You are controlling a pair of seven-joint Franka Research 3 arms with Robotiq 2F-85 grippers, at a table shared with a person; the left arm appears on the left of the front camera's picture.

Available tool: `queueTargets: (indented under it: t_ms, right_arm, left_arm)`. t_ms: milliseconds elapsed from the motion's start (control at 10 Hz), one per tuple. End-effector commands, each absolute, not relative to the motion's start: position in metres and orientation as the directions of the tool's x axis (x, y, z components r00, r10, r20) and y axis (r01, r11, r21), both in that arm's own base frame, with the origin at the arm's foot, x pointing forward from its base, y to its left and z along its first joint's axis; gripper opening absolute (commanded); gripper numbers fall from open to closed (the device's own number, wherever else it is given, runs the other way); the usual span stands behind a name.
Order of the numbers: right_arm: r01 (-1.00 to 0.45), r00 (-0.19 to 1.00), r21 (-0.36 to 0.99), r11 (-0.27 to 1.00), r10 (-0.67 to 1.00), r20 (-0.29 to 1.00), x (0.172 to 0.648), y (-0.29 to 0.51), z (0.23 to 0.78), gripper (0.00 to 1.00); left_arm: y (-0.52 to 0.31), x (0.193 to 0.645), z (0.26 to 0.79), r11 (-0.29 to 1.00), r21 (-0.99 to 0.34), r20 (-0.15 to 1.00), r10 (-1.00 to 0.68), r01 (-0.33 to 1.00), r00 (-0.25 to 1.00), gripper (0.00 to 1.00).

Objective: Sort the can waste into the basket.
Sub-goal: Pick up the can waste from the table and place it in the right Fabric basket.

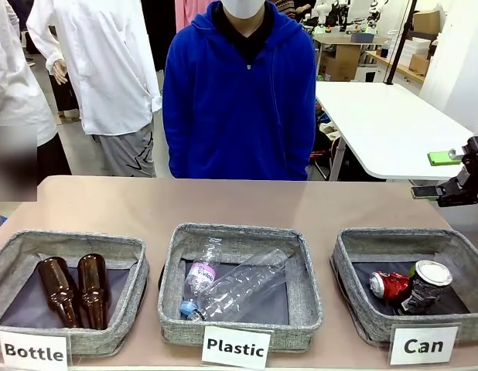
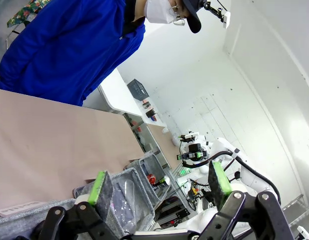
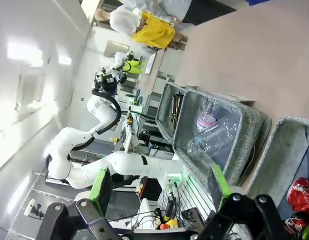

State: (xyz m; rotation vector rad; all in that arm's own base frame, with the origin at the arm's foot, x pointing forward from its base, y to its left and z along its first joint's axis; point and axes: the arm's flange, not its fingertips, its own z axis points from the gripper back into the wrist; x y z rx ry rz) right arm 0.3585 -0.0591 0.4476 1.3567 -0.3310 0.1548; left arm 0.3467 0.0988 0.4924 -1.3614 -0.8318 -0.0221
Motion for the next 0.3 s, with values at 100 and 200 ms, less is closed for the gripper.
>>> queueTargets:
  t_ms: [100,200]
  right_arm:
    - [-0.324,0.937,0.923,0.207,-0.064,0.343,0.3601,-0.0613,0.4489,1.0]
    - [-0.324,0.937,0.923,0.207,-0.064,0.343,0.3601,-0.0613,0.4489,1.0]
  left_arm:
    - [0.0989,0.3457,0.4909,0.255,-0.836,0.548,0.43,0.485,0.718,1.0]
    - [0.0989,0.3457,0.4909,0.255,-0.836,0.548,0.43,0.485,0.718,1.0]
